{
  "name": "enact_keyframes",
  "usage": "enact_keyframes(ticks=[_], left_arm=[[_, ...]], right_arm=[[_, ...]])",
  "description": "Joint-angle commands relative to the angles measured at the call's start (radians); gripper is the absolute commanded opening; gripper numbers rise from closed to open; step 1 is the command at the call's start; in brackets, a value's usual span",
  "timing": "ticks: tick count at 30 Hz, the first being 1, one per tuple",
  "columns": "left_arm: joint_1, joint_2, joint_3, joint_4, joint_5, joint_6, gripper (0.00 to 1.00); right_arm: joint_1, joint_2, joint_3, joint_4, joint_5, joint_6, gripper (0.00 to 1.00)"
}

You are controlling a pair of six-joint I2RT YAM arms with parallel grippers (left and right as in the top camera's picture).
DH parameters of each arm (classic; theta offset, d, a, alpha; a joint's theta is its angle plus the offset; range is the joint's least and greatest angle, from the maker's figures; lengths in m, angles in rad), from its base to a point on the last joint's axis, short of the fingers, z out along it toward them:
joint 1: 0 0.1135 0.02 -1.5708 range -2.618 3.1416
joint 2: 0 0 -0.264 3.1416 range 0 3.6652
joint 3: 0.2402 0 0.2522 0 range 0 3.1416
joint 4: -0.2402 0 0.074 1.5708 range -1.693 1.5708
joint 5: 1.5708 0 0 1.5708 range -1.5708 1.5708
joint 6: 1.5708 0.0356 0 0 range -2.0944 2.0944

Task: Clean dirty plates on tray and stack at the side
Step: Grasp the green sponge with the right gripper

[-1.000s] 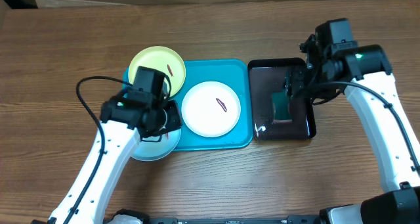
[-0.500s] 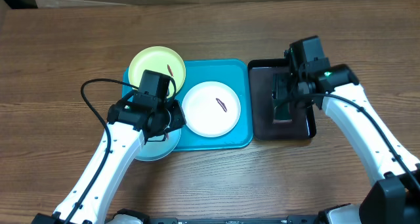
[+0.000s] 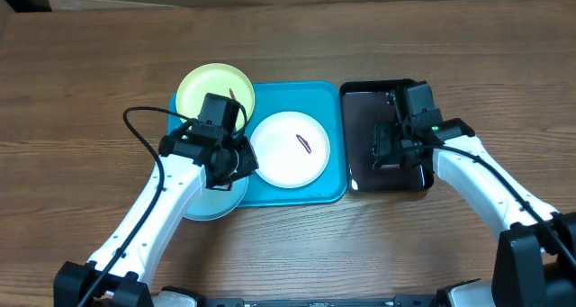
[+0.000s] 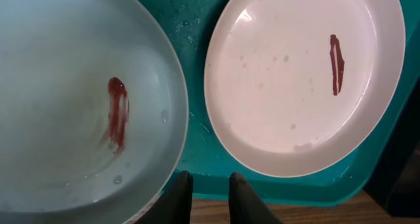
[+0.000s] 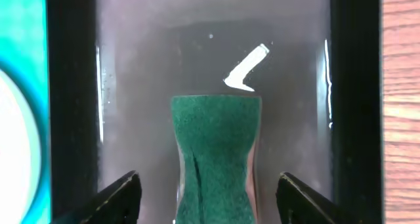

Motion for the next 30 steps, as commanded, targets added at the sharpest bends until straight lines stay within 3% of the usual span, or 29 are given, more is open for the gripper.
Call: enact_keyframes(ticks=[1, 6, 15, 17, 19, 30], left_arm=[[-0.014, 0.002, -0.010, 0.005, -0.014, -0.017, 0.23], [-0.015, 0.002, -0.010, 0.017, -0.013, -0.018, 0.24], [-0.015, 0.002, -0.010, 0.027, -0.013, -0.018, 0.26], [-0.015, 0.002, -0.010, 0.027, -0.013, -0.017, 0.27], [-0.015, 0.002, -0.010, 0.027, -0.013, -0.017, 0.27], [-0.016, 0.002, -0.010, 0.026, -0.010, -0.017, 0.31]], right_arm=[[0.005, 0.028, -0.031, 0.025, 0.002, 0.026, 0.67], [0.005, 0.073, -0.040, 0.074, -0.015, 0.026, 0.67], [0.005, 0.125, -0.040, 0.113, -0.015, 0.026, 0.57], [0.005, 0.125, -0.040, 0.112, -0.015, 0.026, 0.58], [0.005, 0.125, -0.040, 0.112, -0.015, 0.026, 0.67], [0.005, 0.130, -0.069, 0.155, -0.015, 0.026, 0.72]])
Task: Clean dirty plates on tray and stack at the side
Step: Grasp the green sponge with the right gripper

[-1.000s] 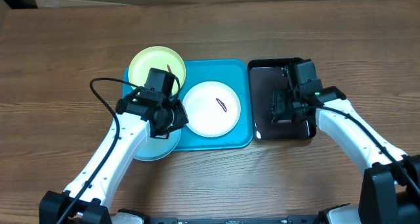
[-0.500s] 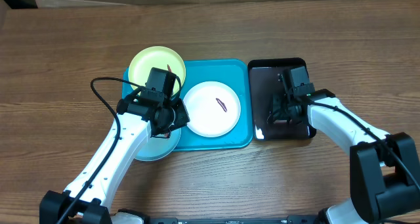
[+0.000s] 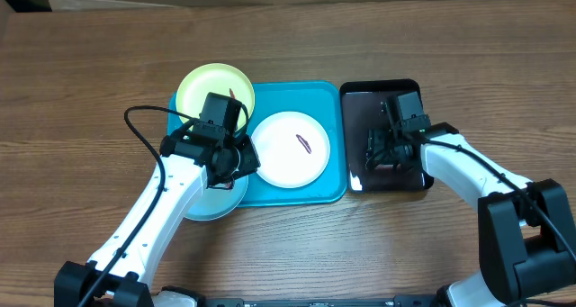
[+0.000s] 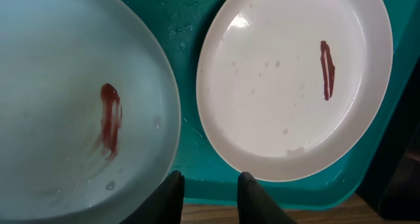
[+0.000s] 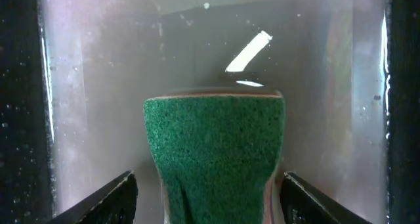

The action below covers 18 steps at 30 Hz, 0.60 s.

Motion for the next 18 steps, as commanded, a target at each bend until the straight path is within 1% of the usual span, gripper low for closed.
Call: enact_keyframes(ticks=[1, 4, 10, 15, 18], left_arm=[[-0.010, 0.002, -0.010, 0.005, -0.010, -0.007, 0.32], [-0.010, 0.002, -0.010, 0.002, -0.010, -0.007, 0.34], [-0.010, 0.002, -0.010, 0.002, -0.010, -0.007, 0.34], [-0.010, 0.002, -0.010, 0.002, -0.010, -0.007, 0.35], [-0.010, 0.002, -0.010, 0.002, -0.010, -0.007, 0.35]], right_arm=[[0.005, 0.005, -0.029, 0.036, -0.004, 0.005, 0.72], [0.005, 0.005, -0.042, 0.070, -0.004, 0.005, 0.72], [0.005, 0.015, -0.042, 0.099, 0.004, 0.005, 0.71], [0.005, 0.059, -0.042, 0.138, 0.014, 0.005, 0.70], [0.005, 0.073, -0.042, 0.143, 0.014, 0.005, 0.59]])
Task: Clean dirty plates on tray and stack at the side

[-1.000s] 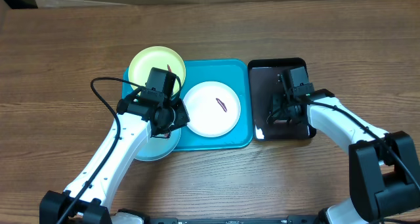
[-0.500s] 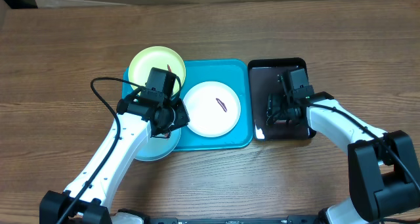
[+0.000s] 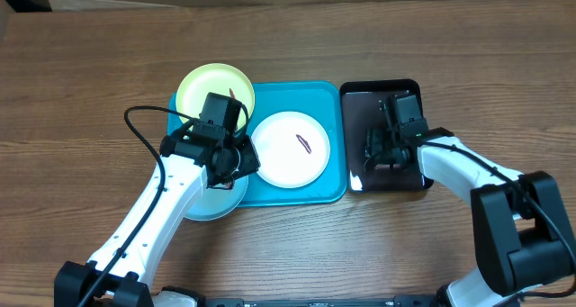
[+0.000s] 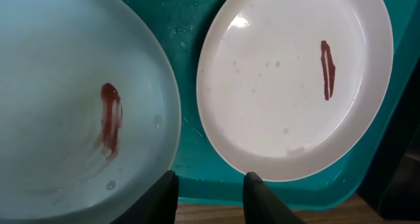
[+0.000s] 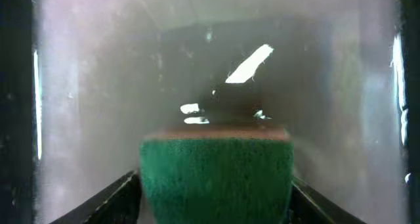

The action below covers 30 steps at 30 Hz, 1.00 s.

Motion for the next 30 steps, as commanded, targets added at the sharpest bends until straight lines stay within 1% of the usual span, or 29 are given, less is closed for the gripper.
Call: enact_keyframes(ticks=[1, 2, 3, 4, 6, 7, 8, 9, 10, 11, 12, 13, 15, 16, 17, 19, 20, 21, 22, 23, 24, 26, 28, 30], left_arm=[[-0.010, 0.002, -0.010, 0.003, -0.010, -0.007, 0.35], [-0.010, 0.002, -0.010, 0.003, -0.010, -0.007, 0.35], [-0.010, 0.002, -0.010, 0.003, -0.010, -0.007, 0.35], [-0.010, 0.002, -0.010, 0.003, -0.010, -0.007, 0.35], [-0.010, 0.002, -0.010, 0.003, -0.010, -0.006, 0.36], [-0.010, 0.002, -0.010, 0.003, -0.010, -0.006, 0.36], [-0.010, 0.002, -0.010, 0.003, -0.010, -0.006, 0.36], [-0.010, 0.002, -0.010, 0.003, -0.010, -0.007, 0.36], [-0.010, 0.002, -0.010, 0.003, -0.010, -0.007, 0.36], [-0.010, 0.002, -0.010, 0.003, -0.010, -0.007, 0.36], [-0.010, 0.002, -0.010, 0.003, -0.010, -0.007, 0.36], [-0.010, 0.002, -0.010, 0.003, -0.010, -0.007, 0.36], [-0.010, 0.002, -0.010, 0.003, -0.010, -0.007, 0.36], [-0.010, 0.002, -0.010, 0.003, -0.010, -0.006, 0.36], [-0.010, 0.002, -0.010, 0.003, -0.010, -0.006, 0.36], [-0.010, 0.002, -0.010, 0.003, -0.010, -0.007, 0.36], [-0.010, 0.002, -0.010, 0.003, -0.010, -0.007, 0.36], [-0.010, 0.002, -0.010, 0.003, -0.010, -0.006, 0.36], [-0.010, 0.002, -0.010, 0.003, -0.010, -0.006, 0.37], [-0.010, 0.002, -0.010, 0.003, -0.010, -0.006, 0.37], [-0.010, 0.002, -0.010, 0.003, -0.010, -0.006, 0.37], [-0.010, 0.002, -0.010, 0.003, -0.010, -0.006, 0.37], [-0.010, 0.002, -0.010, 0.003, -0.010, -0.006, 0.37], [-0.010, 0.002, -0.010, 0.003, -0.010, -0.007, 0.38]], right_arm=[[0.005, 0.032, -0.007, 0.003, 0.003, 0.006, 0.49], [0.005, 0.031, -0.006, 0.006, 0.003, 0.005, 0.31], [0.005, 0.031, -0.003, 0.008, 0.003, 0.005, 0.09], [0.003, 0.031, 0.000, 0.008, 0.003, 0.005, 0.04], [0.003, 0.031, 0.009, 0.007, 0.002, 0.005, 0.04], [0.003, 0.031, 0.015, 0.004, 0.001, 0.001, 0.07], [0.003, 0.031, 0.021, -0.001, 0.001, 0.001, 0.32], [0.003, 0.031, 0.025, -0.004, -0.002, 0.001, 0.75], [0.003, 0.031, 0.028, -0.008, -0.002, 0.002, 0.98], [0.003, 0.031, 0.029, -0.011, -0.002, 0.002, 0.99], [0.003, 0.031, 0.029, -0.015, -0.002, 0.002, 0.97], [0.003, 0.031, 0.029, -0.021, -0.002, 0.002, 0.93], [0.003, 0.031, 0.029, -0.038, -0.002, 0.002, 0.67], [0.003, 0.031, 0.029, -0.041, -0.002, 0.002, 0.31], [0.003, 0.031, 0.029, -0.042, -0.002, 0.002, 0.04], [0.003, 0.031, 0.029, -0.041, -0.010, 0.002, 0.04], [0.003, 0.031, 0.029, -0.041, -0.010, 0.002, 0.05], [0.003, 0.031, 0.032, -0.042, -0.011, 0.002, 0.24], [0.003, 0.031, 0.037, -0.048, -0.018, 0.002, 0.75], [0.003, 0.031, 0.046, -0.061, -0.027, 0.001, 0.96], [0.003, 0.029, 0.057, -0.080, -0.035, 0.001, 0.98], [0.003, 0.028, 0.087, -0.135, -0.038, 0.001, 0.96], [0.003, 0.028, 0.117, -0.202, -0.035, 0.001, 0.92], [0.003, 0.028, 0.127, -0.243, -0.036, 0.001, 0.81]])
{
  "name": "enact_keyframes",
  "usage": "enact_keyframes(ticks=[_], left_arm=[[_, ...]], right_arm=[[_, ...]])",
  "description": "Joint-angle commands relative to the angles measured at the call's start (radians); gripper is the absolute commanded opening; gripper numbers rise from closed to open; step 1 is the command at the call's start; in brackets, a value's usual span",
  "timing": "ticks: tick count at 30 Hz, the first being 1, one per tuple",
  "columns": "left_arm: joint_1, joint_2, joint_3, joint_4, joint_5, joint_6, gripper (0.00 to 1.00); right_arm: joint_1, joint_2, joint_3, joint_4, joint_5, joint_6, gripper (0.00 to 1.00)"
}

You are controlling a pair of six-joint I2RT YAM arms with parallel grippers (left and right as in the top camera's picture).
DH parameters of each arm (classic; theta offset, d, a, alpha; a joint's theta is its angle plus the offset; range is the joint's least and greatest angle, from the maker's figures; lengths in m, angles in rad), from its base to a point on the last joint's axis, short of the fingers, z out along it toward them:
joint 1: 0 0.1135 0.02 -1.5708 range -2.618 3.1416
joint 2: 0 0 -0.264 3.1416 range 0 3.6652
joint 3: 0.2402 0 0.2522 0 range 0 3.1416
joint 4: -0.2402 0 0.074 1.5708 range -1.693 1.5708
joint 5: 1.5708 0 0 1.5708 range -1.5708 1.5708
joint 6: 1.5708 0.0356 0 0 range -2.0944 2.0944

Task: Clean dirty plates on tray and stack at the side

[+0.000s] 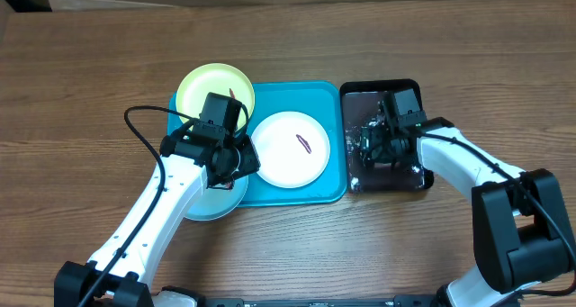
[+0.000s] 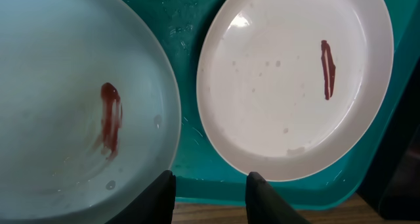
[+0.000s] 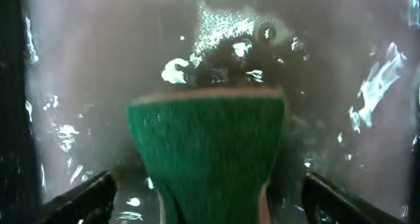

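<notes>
Three plates bear red smears: a light blue plate (image 2: 72,106) at the tray's left edge, a white plate (image 2: 289,79) in the teal tray (image 1: 297,95), and a yellow-green plate (image 1: 211,89) at its far left corner. My left gripper (image 2: 211,201) stands open over the tray's near rim, its left finger by the blue plate's edge. My right gripper (image 3: 207,211) is shut on a green sponge (image 3: 207,145), dipped in the churning water of a black basin (image 1: 378,85).
The basin stands right against the tray's right side. Wooden table (image 1: 450,37) lies bare around both. The left arm's black cable (image 1: 135,127) loops to the left of the tray.
The water around the sponge has gone from faint ripples to splashes and foam. The right gripper sits slightly further left in the basin. The left fingers are a touch wider apart.
At first the right gripper held the sponge over still water and the left fingers stood close together by the blue plate's rim. Then the left fingers were wider and the sponge lower. Then the sponge met the water. Now the water churns.
</notes>
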Motion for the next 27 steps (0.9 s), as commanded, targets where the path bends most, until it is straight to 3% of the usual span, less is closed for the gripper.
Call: enact_keyframes(ticks=[1, 4, 6, 7, 8, 9, 10, 11, 13, 15, 17, 19, 20, 22, 23, 26, 27], left_arm=[[-0.010, 0.002, -0.010, 0.003, -0.010, -0.006, 0.38], [-0.010, 0.002, -0.010, 0.003, -0.010, -0.006, 0.38], [-0.010, 0.002, -0.010, 0.003, -0.010, -0.006, 0.38], [-0.010, 0.002, -0.010, 0.003, -0.010, -0.006, 0.38], [-0.010, 0.002, -0.010, 0.003, -0.010, -0.006, 0.38], [-0.010, 0.002, -0.010, 0.003, -0.010, -0.006, 0.38], [-0.010, 0.002, -0.010, 0.002, -0.010, -0.006, 0.38], [-0.010, 0.002, -0.010, 0.000, -0.010, -0.006, 0.38], [-0.010, 0.002, -0.010, -0.002, -0.010, -0.006, 0.38], [-0.010, 0.002, -0.010, -0.004, -0.010, -0.006, 0.39], [-0.010, 0.002, -0.010, -0.004, -0.010, -0.006, 0.39], [-0.010, 0.002, -0.010, -0.004, -0.010, -0.006, 0.39], [-0.010, 0.002, -0.010, -0.003, -0.010, -0.006, 0.39], [-0.010, 0.002, -0.010, -0.004, -0.010, -0.006, 0.39], [-0.010, 0.002, -0.010, -0.004, -0.010, -0.006, 0.40], [-0.010, 0.002, -0.010, -0.004, -0.010, -0.006, 0.40], [-0.010, 0.002, -0.010, -0.004, -0.010, -0.006, 0.40]], right_arm=[[0.002, 0.015, 0.036, -0.040, -0.009, 0.001, 0.71], [0.002, 0.015, 0.034, -0.058, -0.010, 0.001, 0.37], [0.002, 0.015, 0.034, -0.056, -0.009, 0.001, 0.04], [0.002, 0.015, 0.034, -0.056, -0.009, 0.000, 0.04], [0.002, 0.015, 0.034, -0.056, -0.009, -0.003, 0.12], [0.002, 0.015, 0.034, -0.057, -0.009, -0.003, 0.45], [0.002, 0.015, 0.034, -0.057, -0.009, -0.003, 0.88], [0.002, 0.015, 0.034, -0.059, -0.009, -0.003, 0.95], [0.002, 0.015, 0.034, -0.074, -0.009, -0.003, 0.94], [0.002, 0.015, 0.034, -0.095, -0.009, -0.003, 0.65], [0.002, 0.015, 0.034, -0.110, -0.009, -0.003, 0.09], [0.002, 0.015, 0.034, -0.119, -0.009, -0.003, 0.04], [0.002, 0.015, 0.034, -0.120, -0.009, -0.003, 0.05], [0.002, 0.015, 0.034, -0.120, -0.009, -0.002, 0.81], [0.002, 0.015, 0.034, -0.120, -0.009, -0.002, 0.91], [0.002, 0.015, 0.034, -0.121, -0.009, -0.002, 0.94], [0.002, 0.015, 0.034, -0.124, -0.009, -0.003, 0.75]])
